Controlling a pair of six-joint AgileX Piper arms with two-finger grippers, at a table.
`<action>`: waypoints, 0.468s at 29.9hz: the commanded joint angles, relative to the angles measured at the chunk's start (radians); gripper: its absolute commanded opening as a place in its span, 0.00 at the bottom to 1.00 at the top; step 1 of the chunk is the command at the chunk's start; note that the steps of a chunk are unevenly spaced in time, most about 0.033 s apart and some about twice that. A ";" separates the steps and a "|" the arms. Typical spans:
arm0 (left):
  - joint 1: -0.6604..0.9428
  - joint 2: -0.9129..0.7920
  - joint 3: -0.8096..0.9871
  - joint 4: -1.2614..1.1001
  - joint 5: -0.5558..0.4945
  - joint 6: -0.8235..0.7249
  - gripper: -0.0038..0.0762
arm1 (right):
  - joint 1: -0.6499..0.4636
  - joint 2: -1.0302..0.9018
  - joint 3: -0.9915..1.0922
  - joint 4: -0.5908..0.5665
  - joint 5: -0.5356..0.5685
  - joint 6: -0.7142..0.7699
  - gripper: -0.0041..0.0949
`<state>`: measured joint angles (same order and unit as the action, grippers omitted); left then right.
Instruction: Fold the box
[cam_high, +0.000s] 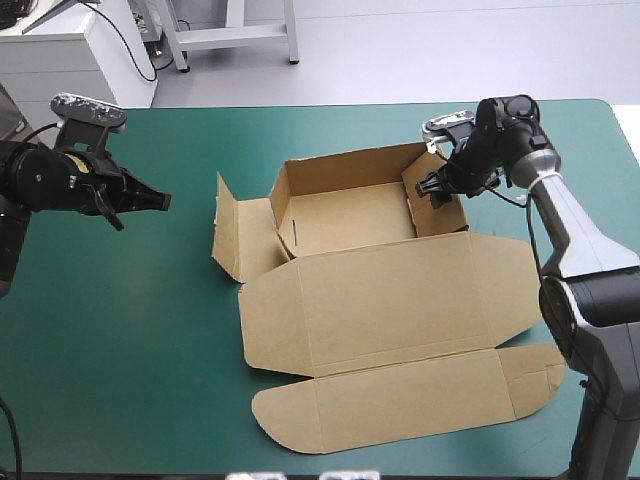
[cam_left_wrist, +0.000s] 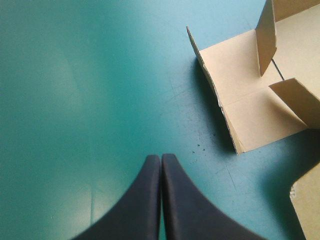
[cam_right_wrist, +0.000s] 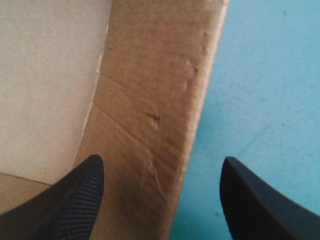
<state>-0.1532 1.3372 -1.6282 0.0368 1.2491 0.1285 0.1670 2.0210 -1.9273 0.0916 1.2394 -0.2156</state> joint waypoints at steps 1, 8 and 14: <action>0.000 -0.030 -0.021 0.001 0.002 -0.012 0.04 | -0.005 -0.013 -0.030 0.001 0.006 0.004 0.67; 0.000 -0.030 -0.021 0.001 0.002 -0.012 0.04 | -0.005 0.001 -0.030 0.009 0.006 0.029 0.39; 0.000 -0.030 -0.021 0.001 -0.009 -0.012 0.04 | -0.005 0.001 -0.030 0.009 0.006 0.025 0.03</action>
<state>-0.1532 1.3372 -1.6282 0.0368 1.2491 0.1253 0.1670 2.0822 -1.9273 0.0986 1.2356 -0.1880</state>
